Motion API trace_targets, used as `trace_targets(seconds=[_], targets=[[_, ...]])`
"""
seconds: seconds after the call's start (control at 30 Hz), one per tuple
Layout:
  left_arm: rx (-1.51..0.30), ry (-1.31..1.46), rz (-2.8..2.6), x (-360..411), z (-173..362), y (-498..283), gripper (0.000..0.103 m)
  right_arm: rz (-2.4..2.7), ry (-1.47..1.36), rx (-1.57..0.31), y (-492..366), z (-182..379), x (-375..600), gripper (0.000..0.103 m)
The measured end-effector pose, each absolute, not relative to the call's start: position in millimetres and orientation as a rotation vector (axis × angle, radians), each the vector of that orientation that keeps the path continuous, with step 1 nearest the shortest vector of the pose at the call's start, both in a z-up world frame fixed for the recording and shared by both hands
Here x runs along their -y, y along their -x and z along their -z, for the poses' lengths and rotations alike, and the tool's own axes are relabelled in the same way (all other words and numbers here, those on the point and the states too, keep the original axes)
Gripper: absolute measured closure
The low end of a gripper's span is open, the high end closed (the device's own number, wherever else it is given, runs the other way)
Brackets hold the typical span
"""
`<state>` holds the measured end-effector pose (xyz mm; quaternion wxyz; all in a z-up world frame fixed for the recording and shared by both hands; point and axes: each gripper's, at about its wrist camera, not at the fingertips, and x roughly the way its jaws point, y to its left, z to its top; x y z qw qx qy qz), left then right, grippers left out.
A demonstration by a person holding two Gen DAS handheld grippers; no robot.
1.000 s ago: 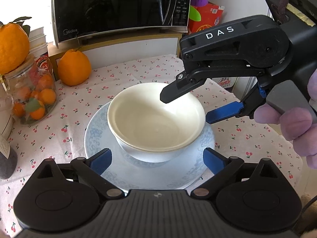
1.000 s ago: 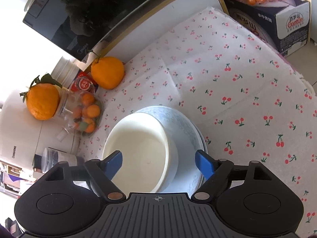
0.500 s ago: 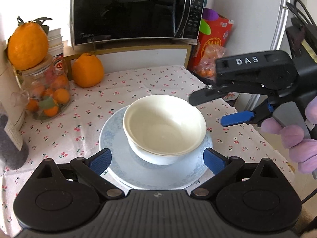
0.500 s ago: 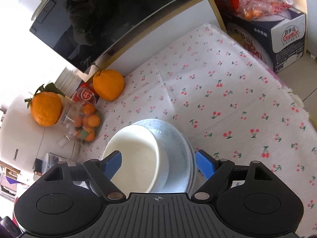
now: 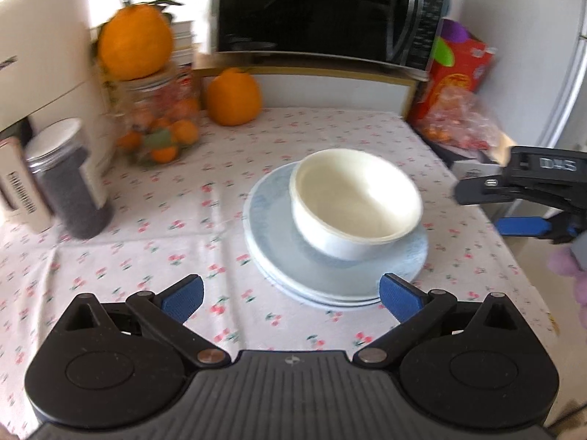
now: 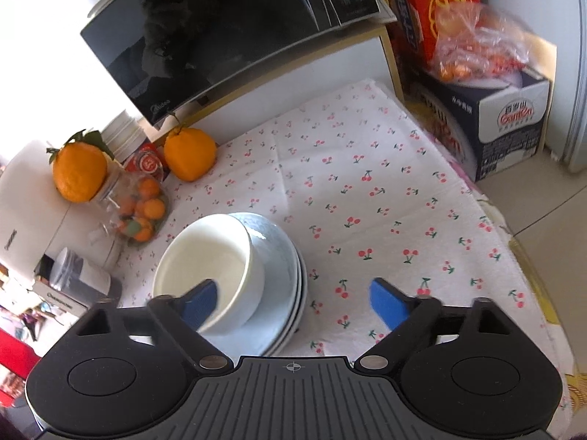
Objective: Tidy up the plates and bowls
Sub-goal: 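Pull both grippers back from the stacked dishes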
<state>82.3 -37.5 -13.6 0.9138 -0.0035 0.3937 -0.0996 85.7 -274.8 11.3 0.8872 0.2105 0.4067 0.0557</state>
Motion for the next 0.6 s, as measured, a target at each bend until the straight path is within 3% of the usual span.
trace_targets(seconds=[0.6], targets=[[-0.864,0.001,-0.008,36,14,-54,0.000,-0.064,-0.177,-0.789,-32,-7,238,0.002]])
